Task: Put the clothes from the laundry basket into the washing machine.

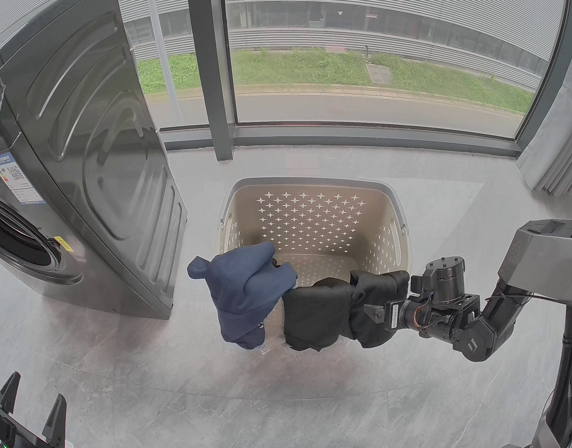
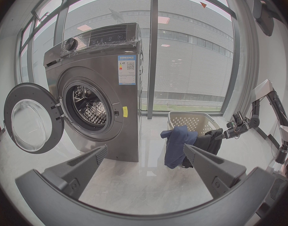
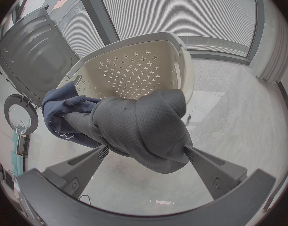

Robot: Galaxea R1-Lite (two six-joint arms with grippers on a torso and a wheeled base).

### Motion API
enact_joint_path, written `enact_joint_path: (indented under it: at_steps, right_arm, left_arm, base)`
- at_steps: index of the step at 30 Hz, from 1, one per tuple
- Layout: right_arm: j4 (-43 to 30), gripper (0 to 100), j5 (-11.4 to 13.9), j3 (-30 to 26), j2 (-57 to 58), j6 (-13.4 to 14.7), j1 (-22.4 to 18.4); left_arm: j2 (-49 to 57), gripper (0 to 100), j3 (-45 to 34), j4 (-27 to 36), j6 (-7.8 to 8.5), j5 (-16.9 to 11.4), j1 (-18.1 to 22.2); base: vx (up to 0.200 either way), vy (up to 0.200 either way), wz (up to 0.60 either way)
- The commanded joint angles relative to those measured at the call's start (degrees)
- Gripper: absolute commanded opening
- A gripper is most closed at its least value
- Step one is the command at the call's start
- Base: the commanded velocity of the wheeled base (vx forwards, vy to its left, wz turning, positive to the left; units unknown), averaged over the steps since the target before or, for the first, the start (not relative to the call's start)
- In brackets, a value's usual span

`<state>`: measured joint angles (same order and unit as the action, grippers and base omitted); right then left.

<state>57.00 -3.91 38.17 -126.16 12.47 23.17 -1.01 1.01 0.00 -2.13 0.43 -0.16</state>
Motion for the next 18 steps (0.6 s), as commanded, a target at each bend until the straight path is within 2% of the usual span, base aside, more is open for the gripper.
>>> enact_joint_path:
  at_steps: [1, 3, 4, 14, 18]
  right_arm:
    - [0.0, 100, 0.3, 1.2, -0.9, 0.0, 0.1]
    - [0.0, 100, 0.4, 2.1, -0.9, -0.1, 0.3]
    - [0.0, 0, 0.4, 2.3, -0.9, -0.1, 0.6]
    - [0.3, 0, 1.7, 2.4, -0.3, -0.1, 2.5]
    - [2.8, 0, 1.8, 1.2, 0.3, -0.3, 2.7]
  left_arm:
    - [0.7, 100, -0.9, 0.0, -0.06, 0.0, 0.0]
    - [0.7, 100, -0.9, 0.0, -0.06, 0.0, 0.0]
    - [0.7, 100, -0.9, 0.0, -0.06, 0.0, 0.0]
    - [0.7, 100, -0.9, 0.0, -0.15, 0.0, 0.0]
    - [0.7, 100, -0.9, 0.0, -0.15, 0.0, 0.0]
  base:
    - [0.000, 0.000, 0.00]
    - [0.000, 0.000, 0.00]
    - [0.000, 0.000, 0.00]
    - [0.000, 0.000, 0.00]
    - [0.000, 0.000, 0.00]
